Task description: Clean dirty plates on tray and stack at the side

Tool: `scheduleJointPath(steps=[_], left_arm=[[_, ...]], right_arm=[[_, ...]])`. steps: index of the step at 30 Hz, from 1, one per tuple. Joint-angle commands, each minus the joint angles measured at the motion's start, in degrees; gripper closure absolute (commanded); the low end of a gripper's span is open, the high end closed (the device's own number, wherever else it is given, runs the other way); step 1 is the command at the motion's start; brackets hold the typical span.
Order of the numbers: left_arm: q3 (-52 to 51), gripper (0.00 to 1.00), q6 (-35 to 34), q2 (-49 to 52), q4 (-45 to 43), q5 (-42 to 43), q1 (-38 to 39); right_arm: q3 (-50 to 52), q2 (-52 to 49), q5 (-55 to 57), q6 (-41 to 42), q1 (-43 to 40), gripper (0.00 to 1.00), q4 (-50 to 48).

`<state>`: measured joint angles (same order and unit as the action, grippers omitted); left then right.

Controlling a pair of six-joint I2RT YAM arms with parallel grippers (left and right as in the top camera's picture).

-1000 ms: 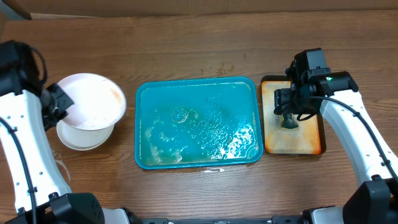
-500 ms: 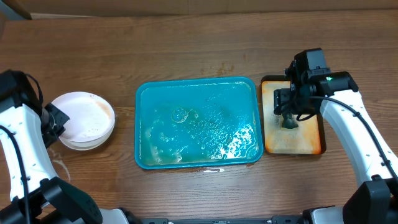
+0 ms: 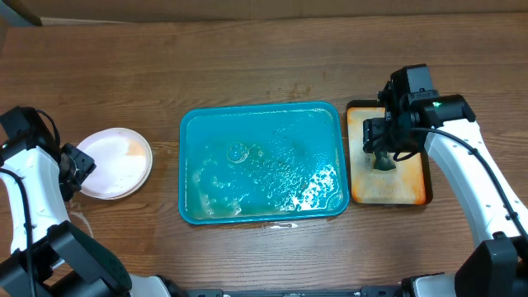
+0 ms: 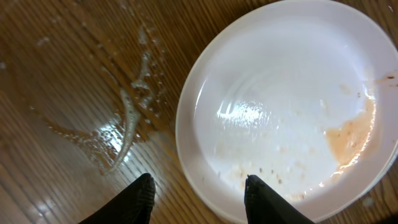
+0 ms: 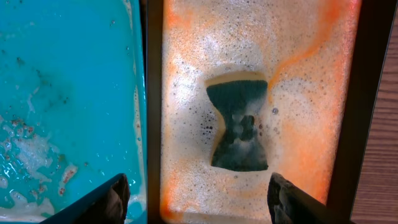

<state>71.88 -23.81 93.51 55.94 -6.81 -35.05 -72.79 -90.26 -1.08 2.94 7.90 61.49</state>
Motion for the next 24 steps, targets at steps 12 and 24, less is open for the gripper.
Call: scheduleJointPath(steps=[12,24], left_arm=[[1.3,0.3,17.3,-8.2,3.6,25.9,8.3],[0.9,0.0,22.3,-10.7,29.0,20.3,21.5]], right_arm=[[-0.8,1.9,-10.2,0.0,-0.3,0.09,-5.2],[-0.8,1.9,-10.6,3.3,-4.5,0.0,0.0]])
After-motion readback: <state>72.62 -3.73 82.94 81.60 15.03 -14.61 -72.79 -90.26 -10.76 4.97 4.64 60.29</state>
